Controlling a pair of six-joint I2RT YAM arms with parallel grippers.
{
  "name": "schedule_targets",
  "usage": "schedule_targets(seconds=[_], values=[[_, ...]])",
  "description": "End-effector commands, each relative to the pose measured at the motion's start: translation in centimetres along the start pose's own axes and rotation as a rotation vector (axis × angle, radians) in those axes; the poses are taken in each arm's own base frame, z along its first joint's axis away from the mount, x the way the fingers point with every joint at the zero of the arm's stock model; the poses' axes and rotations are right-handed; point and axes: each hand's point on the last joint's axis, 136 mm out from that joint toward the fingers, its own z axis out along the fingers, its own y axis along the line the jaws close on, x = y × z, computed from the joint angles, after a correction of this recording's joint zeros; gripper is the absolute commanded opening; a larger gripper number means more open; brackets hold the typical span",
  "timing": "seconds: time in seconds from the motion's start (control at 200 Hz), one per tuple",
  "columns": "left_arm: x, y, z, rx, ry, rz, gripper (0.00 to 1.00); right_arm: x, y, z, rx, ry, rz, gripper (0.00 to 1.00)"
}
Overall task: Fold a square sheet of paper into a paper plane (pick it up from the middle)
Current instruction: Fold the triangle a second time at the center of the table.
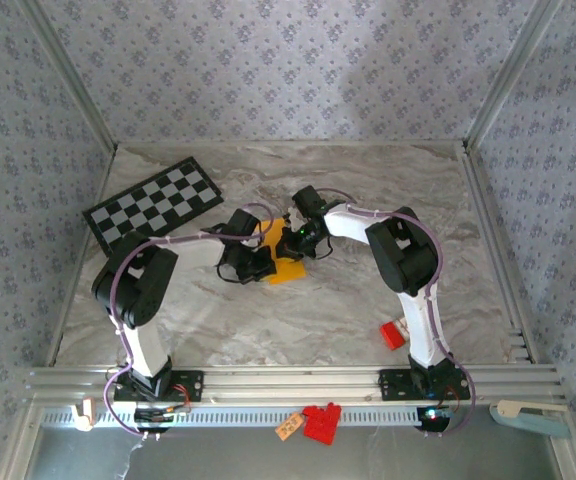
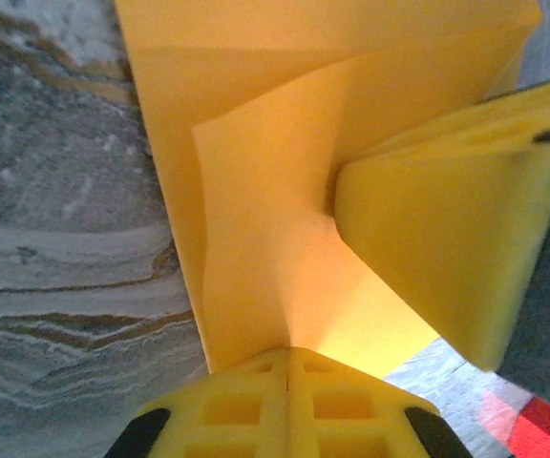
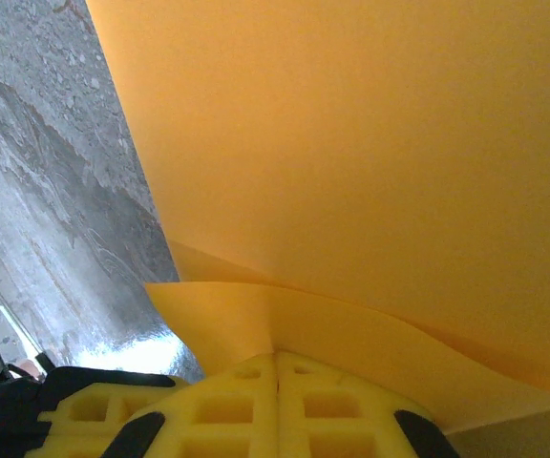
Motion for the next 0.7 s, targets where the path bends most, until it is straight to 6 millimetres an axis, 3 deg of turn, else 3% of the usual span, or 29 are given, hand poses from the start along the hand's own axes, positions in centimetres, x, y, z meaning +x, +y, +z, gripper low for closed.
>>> schedule_targets(seconds=[0.0, 0.18, 0.455, 0.695], values=[[3.7, 3.3, 0.3, -0.125, 0.085, 0.041, 0.05, 2.0, -7.7, 2.1, 0.230, 0.056, 0.142, 0.02], [4.8, 3.5, -0.9, -0.133, 0.074, 0.088, 0.05, 2.0, -7.9, 2.1, 0.224, 0.049, 0.159, 0.02], [1.4, -1.8, -5.1, -0.022, -0.113, 0.170, 0.05, 1.7, -7.6, 2.1, 0.209, 0.039, 0.166, 0.02], [-0.6, -2.4, -3.3, -0.024, -0.133, 0.108, 0.04, 1.5, -7.3, 2.0, 0.190, 0.032, 0.184, 0.02]])
